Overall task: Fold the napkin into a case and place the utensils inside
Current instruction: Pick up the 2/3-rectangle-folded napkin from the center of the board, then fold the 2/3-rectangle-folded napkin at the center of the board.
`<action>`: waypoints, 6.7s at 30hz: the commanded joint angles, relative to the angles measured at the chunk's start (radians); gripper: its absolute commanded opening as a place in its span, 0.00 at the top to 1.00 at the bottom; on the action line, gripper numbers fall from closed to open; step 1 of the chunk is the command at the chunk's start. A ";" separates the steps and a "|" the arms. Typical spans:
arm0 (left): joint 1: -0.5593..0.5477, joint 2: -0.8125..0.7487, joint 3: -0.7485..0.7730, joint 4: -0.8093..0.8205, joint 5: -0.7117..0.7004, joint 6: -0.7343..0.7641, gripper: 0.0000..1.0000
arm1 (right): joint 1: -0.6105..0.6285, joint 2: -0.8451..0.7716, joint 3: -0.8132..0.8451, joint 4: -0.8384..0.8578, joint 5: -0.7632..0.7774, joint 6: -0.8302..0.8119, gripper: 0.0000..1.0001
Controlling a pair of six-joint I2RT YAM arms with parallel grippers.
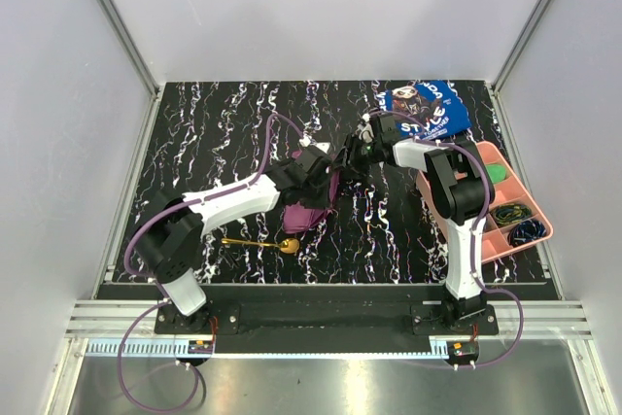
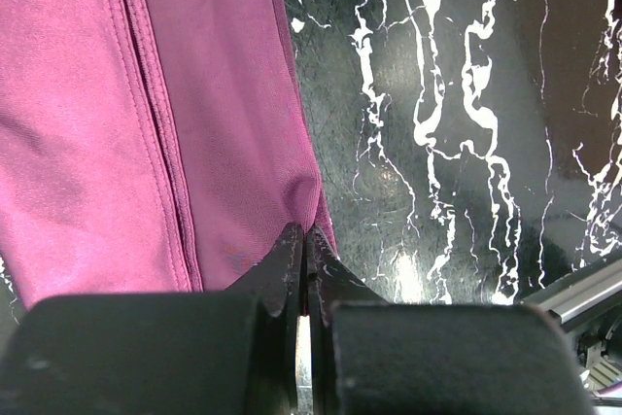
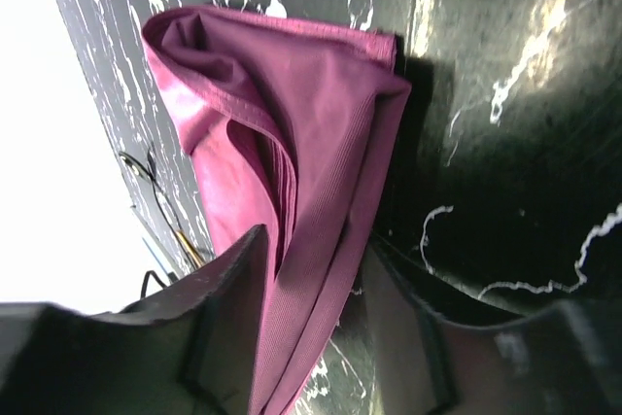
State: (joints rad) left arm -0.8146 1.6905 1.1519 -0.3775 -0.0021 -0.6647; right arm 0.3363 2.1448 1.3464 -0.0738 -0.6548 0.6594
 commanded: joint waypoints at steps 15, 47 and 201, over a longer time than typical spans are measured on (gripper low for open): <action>0.061 -0.014 -0.031 0.166 0.261 0.004 0.82 | 0.001 0.007 0.071 0.043 -0.009 0.025 1.00; 0.350 0.397 0.227 0.149 0.274 -0.052 0.98 | 0.118 -0.039 0.175 -0.119 0.153 0.092 1.00; 0.548 0.112 0.112 0.115 0.297 0.002 0.68 | 0.161 0.072 0.299 0.092 -0.023 -0.199 0.49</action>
State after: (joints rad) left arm -0.2909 1.8877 1.2953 -0.3023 0.3149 -0.6628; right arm 0.4751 2.2044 1.5799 -0.0116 -0.6495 0.4686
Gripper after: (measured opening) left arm 0.342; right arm 0.507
